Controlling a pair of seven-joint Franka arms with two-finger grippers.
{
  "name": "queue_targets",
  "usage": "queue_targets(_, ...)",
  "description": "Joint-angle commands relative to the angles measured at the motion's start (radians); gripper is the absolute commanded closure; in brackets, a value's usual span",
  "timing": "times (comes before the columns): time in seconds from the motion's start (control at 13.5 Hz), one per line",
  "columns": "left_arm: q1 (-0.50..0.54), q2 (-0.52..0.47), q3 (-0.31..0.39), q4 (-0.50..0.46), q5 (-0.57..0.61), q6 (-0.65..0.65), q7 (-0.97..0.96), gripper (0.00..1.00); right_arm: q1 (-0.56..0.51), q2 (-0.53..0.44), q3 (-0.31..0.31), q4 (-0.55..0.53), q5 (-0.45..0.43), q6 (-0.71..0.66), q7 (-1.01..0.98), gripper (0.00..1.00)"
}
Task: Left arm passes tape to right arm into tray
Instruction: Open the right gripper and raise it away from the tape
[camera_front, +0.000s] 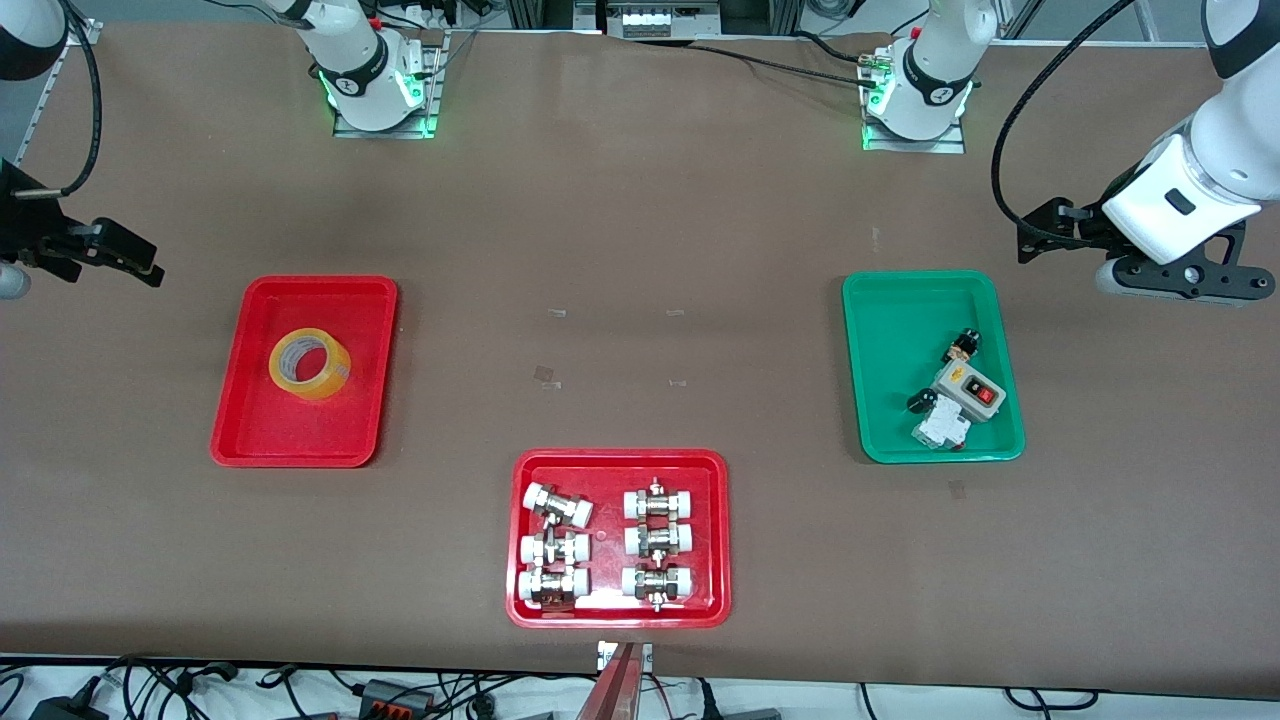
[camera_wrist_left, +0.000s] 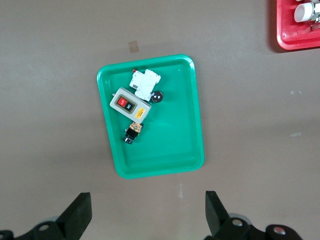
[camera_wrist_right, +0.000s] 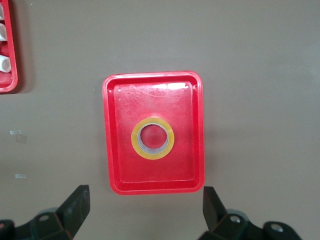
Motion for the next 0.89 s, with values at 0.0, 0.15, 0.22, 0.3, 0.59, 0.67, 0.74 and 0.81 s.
queue_targets(0.0, 0.005, -0.005, 0.001, -0.004, -0.020, 0.007, -0.006, 0.00, 0.003, -0.016, 0.003, 0.029, -0.010, -0.044, -0.017, 0.00)
queue_targets(0.15, 0.005, -0.004, 0.001, -0.003, -0.020, 0.009, -0.006, 0.00, 0.004, -0.018, 0.003, 0.032, -0.010, -0.098, -0.014, 0.00)
queue_targets(0.22, 0.003, -0.004, 0.001, -0.003, -0.020, 0.007, -0.006, 0.00, 0.004, -0.016, 0.003, 0.032, -0.012, -0.095, -0.014, 0.00)
queue_targets(0.3, 0.002, -0.004, 0.001, -0.003, -0.020, 0.007, -0.006, 0.00, 0.004, -0.018, 0.003, 0.032, -0.010, -0.092, -0.012, 0.00)
queue_targets(0.59, 0.009, -0.004, 0.001, -0.006, -0.020, 0.006, -0.006, 0.00, 0.006, -0.021, 0.004, 0.032, -0.010, -0.095, -0.014, 0.00)
queue_targets(0.67, 0.011, -0.004, 0.001, -0.006, -0.020, 0.007, -0.006, 0.00, 0.006, -0.021, 0.004, 0.032, -0.010, -0.098, -0.014, 0.00)
queue_targets(0.74, 0.013, -0.004, 0.002, -0.006, -0.020, 0.006, -0.006, 0.00, 0.006, -0.022, 0.004, 0.032, -0.010, -0.101, -0.014, 0.00)
queue_targets(0.81, 0.016, -0.004, 0.002, -0.006, -0.020, 0.006, -0.006, 0.00, 0.006, -0.024, 0.004, 0.032, -0.009, -0.103, -0.014, 0.00)
